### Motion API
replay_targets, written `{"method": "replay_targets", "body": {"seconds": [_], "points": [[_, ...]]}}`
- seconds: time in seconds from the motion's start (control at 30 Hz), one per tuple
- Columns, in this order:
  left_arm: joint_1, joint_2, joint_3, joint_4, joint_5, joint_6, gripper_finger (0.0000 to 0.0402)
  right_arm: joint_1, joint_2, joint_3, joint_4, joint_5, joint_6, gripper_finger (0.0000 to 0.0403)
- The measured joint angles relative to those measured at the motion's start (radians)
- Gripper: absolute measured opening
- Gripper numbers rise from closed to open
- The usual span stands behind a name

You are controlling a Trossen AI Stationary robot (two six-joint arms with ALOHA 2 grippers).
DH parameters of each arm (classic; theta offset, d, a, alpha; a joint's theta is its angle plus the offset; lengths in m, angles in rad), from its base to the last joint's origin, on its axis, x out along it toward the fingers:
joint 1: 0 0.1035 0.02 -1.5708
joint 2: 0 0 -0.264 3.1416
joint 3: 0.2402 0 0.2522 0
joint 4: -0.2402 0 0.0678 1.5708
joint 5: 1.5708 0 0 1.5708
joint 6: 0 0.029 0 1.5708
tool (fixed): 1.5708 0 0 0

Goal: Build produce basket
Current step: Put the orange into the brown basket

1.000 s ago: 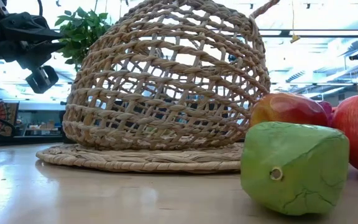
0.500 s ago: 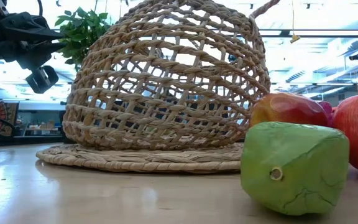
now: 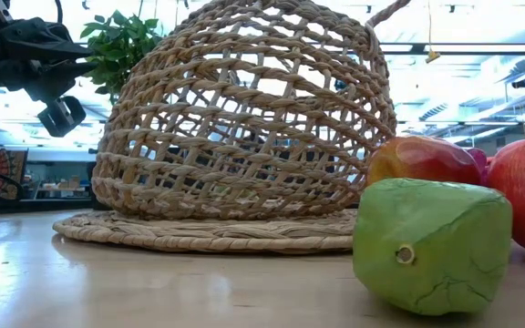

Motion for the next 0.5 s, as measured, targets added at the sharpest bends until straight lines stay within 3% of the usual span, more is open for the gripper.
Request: {"method": "replay_targets", "body": {"seconds": [0.2, 0.37, 0.5], "points": [[0.0, 0.0, 0.0, 0.0, 0.0, 0.0, 0.0058, 0.0, 0.0, 0.0, 0.001, -0.01, -0.133, 0.0272], [0.0, 0.0, 0.0, 0.0, 0.0, 0.0, 0.0063, 0.002, -0.007, 0.0, -0.002, -0.032, -0.466, 0.0272], [0.0, 0.0, 0.0, 0.0, 0.0, 0.0, 0.0061, 0.003, -0.008, 0.0, -0.006, -0.051, -0.824, 0.0272]]}}
